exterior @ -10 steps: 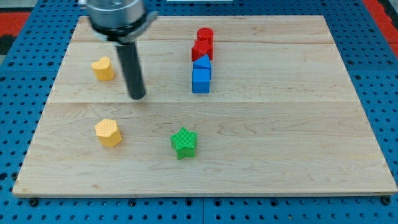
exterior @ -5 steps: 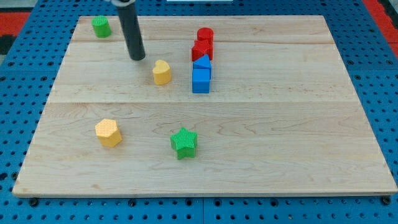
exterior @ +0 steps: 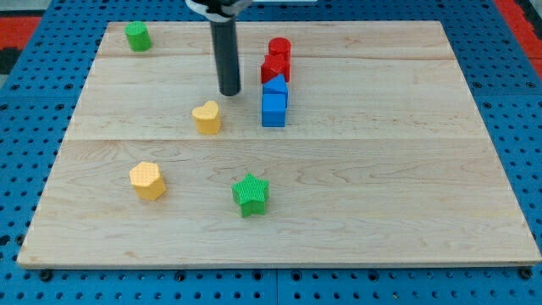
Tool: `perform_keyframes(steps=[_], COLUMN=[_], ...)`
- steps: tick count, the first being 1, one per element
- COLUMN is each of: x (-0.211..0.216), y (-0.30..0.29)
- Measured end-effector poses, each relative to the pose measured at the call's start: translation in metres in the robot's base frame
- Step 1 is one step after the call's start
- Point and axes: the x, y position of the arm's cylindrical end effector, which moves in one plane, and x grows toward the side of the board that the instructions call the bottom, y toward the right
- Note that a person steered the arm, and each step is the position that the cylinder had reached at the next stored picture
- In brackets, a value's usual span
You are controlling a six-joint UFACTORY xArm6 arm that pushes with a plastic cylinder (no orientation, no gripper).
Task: Slide the yellow heart below blue cube
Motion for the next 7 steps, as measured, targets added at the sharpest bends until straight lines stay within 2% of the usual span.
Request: perform_keyframes(steps=[2, 5, 7], x=[0.083, 0.076, 0.076], y=[0.001, -0.070, -0.028])
